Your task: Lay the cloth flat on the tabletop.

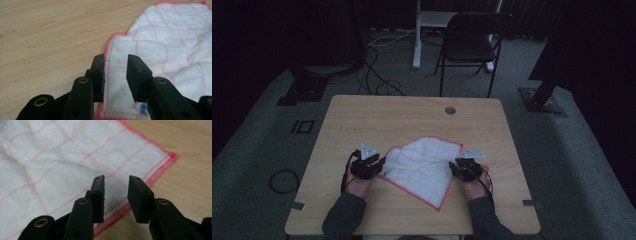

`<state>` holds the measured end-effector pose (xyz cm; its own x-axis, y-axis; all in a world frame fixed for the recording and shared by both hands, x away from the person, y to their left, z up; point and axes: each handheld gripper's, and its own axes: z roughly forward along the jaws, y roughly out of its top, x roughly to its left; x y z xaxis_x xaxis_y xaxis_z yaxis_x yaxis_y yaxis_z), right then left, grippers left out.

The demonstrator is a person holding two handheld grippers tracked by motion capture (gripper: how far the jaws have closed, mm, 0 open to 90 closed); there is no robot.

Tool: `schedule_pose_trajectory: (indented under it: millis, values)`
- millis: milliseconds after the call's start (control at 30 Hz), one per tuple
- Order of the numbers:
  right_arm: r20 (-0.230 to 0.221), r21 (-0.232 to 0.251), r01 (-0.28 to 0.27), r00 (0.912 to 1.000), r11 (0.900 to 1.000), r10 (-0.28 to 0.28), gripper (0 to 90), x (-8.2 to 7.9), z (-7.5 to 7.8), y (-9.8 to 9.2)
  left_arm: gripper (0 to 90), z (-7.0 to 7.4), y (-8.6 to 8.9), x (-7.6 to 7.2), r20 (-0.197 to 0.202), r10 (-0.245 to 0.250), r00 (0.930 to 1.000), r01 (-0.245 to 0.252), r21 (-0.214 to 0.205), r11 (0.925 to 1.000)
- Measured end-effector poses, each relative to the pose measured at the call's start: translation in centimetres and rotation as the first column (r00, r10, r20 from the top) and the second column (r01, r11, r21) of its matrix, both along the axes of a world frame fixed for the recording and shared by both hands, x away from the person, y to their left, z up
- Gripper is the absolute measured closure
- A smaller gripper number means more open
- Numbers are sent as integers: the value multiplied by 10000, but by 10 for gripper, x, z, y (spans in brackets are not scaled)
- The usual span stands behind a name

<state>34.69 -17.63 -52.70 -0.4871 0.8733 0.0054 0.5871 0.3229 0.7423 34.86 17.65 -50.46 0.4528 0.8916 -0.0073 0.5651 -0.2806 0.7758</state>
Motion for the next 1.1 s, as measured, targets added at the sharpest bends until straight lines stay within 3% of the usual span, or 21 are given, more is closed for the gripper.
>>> schedule_pose_trajectory:
  millis: [200,400,700,1100]
  values:
    - [-120,-181,-411,9991,9990,409,655,-9,-4,9,665,3,-7,15,-100,-49,9999,47,-206,9998]
    - [-338,-341,-642,9974,9974,631,665,-15,-11,13,658,4,-19,39,-289,-168,9994,165,-112,9998]
    - [-307,-373,-745,9968,9965,734,665,-19,-12,13,660,-1,-36,66,-734,-155,9972,165,128,9998]
    - [-345,-213,-746,9967,9970,738,664,-19,-13,11,644,-20,-51,92,-1724,4,9850,79,475,9988]
